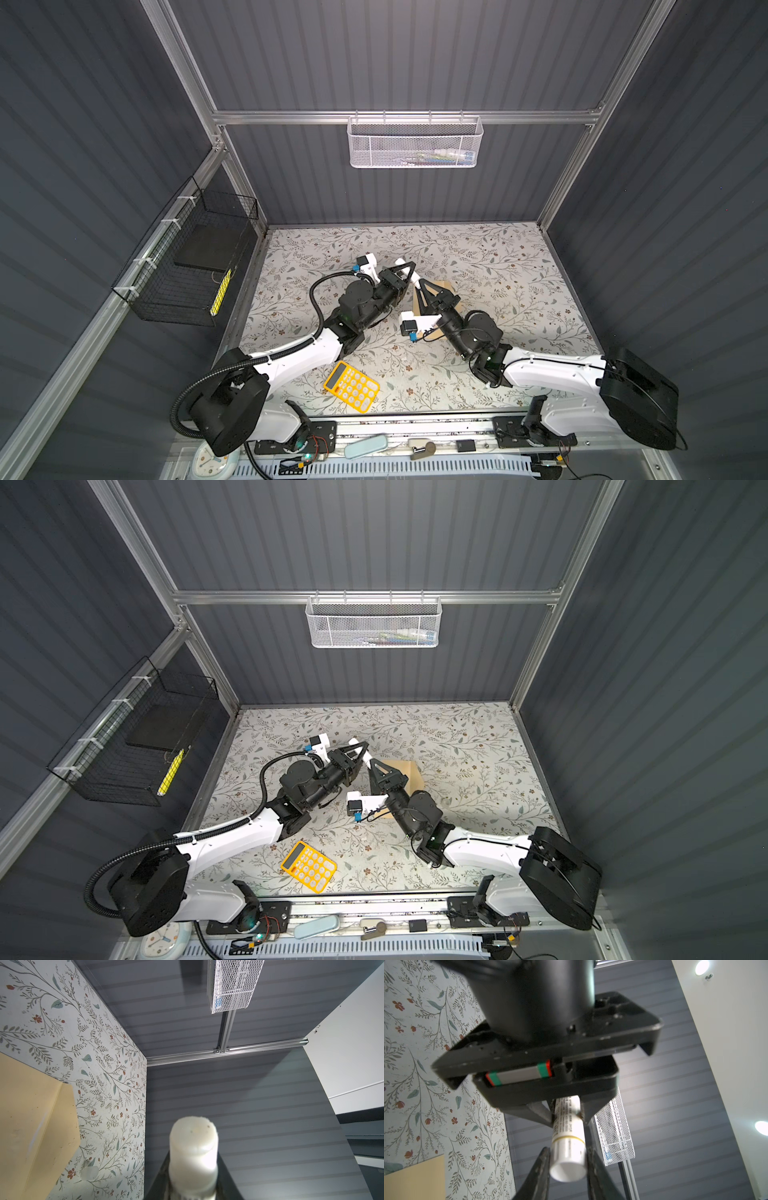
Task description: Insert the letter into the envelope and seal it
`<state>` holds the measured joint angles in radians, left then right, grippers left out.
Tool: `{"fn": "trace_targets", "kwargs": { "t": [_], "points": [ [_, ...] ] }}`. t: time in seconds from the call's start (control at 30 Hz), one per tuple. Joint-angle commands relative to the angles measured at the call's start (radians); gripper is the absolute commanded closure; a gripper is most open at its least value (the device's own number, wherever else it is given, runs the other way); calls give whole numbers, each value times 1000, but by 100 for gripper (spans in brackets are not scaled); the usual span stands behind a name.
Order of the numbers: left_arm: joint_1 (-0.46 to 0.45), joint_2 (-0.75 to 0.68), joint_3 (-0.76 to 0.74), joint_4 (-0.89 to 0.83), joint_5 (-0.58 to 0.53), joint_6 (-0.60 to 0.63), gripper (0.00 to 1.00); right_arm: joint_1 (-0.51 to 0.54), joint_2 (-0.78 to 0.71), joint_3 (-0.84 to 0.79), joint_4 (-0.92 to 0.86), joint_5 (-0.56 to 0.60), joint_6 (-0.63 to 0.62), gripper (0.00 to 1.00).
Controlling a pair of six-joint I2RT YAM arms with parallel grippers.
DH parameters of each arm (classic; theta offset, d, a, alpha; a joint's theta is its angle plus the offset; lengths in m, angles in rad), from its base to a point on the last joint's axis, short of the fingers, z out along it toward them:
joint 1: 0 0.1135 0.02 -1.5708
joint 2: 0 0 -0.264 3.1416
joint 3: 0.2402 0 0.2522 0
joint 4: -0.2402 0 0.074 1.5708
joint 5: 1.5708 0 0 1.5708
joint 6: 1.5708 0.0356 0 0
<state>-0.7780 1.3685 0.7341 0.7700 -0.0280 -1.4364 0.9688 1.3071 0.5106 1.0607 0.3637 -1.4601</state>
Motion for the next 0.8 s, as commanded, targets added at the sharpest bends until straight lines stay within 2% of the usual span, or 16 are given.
{"fn": "trace_targets", "kwargs": {
  "t": [0.0,0.17,0.5,0.67,0.77],
  "points": [
    [2,4,25,17,11,-3,100,8,7,14,1,2,13,72],
    [2,7,27,18,13,-3,100,11,7,16,-2,3,17,77],
    [2,4,24,20,13,-3,100,22,9,22,-19,15,53,81],
    [2,3,21,21,12,-1,100,24,-8,28,-67,23,138,81],
    [3,1,21,22,10,-1,100,24,-41,44,-160,22,229,82]
  ]
}}
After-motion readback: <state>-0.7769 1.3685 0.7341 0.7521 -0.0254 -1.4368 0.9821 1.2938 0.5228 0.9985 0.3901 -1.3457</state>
